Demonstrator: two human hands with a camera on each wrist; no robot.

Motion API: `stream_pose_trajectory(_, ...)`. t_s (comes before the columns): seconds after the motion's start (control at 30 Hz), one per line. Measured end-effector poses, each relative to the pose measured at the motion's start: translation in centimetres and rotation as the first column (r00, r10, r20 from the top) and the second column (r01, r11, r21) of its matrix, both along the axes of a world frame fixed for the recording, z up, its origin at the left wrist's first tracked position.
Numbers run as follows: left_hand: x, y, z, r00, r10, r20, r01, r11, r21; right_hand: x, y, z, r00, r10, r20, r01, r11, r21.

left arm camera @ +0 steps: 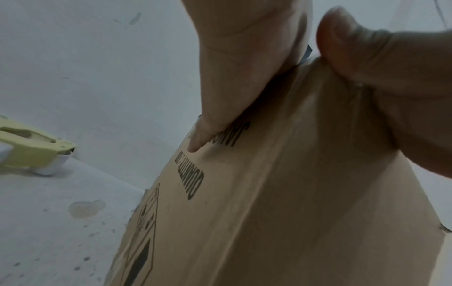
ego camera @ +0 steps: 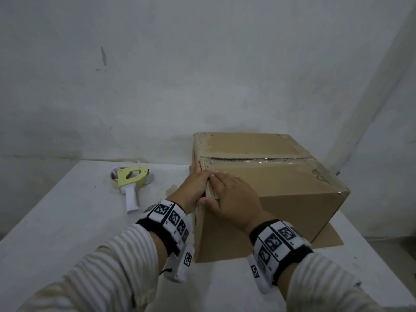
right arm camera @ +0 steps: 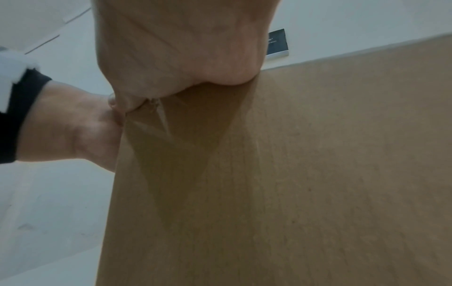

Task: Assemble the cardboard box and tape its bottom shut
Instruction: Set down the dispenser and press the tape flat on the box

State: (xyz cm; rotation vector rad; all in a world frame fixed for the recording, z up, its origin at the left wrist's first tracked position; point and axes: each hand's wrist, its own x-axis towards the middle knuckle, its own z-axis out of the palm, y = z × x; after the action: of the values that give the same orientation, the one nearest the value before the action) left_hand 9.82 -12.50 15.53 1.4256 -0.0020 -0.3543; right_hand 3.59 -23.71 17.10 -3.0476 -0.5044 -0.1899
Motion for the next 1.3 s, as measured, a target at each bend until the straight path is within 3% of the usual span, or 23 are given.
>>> stream_pose_trajectory(0.23,3.5,-0.2,1.5,0.993,-0.024,0.114,-0.015,0.943,0.333,0.9,-0.4,0.0,0.999,-0.038,0.020,0.034,0.985,0.171)
stream_pose_trajectory(0.43,9.0,-0.2,1.6,0.997,-0.026,0.075,0.004,0.960,0.278,3.6,-0.3,1.8,0.995,-0.086,0.053,0.079,0.990,0.120)
stream_pose_trajectory(0.6,15.1,0.1,-0.8,0.998,-0.047,0.030,0.032,0.925,0.378,4.1,-0.3,1.1,0.988,-0.104,0.117,0.089,0.987,0.132)
stream_pose_trajectory(0.73,12.3,-0.1,1.8,0.998,-0.048,0.039,0.025,0.890,0.456,4.2,-0.2,1.1,0.984,-0.111,0.137,0.091,0.985,0.146)
stream_pose_trajectory(0.83,11.5,-0.1,1.4,0.997,-0.052,0.057,0.014,0.850,0.527,4.2,-0.1,0.9,0.985,-0.121,0.121,0.099,0.980,0.172)
stream_pose_trajectory(0.9,10.8,-0.2,1.1,0.989,-0.070,0.129,-0.018,0.815,0.579,4.9,-0.3,0.9,0.981,-0.194,0.024,0.184,0.958,0.221)
stream_pose_trajectory(0.97,9.8,-0.3,1.3,0.971,-0.124,0.206,-0.064,0.693,0.718,5.8,-1.0,1.4,0.948,-0.268,-0.169,0.300,0.932,0.203)
stream_pose_trajectory(1.03,8.5,-0.5,1.7,0.931,-0.284,0.230,-0.064,0.493,0.868,6.7,-1.8,1.7,0.921,-0.279,-0.272,0.311,0.947,0.084)
stream_pose_trajectory(1.17,6.2,-0.7,2.5,0.874,-0.473,0.111,-0.027,0.180,0.983,7.6,-3.7,1.7,0.911,-0.230,-0.343,0.242,0.970,-0.007)
stream_pose_trajectory(1.3,3.7,-1.3,3.4,0.876,-0.482,0.019,-0.033,-0.021,0.999,8.0,-6.5,1.4,0.895,-0.235,-0.380,0.243,0.970,-0.026)
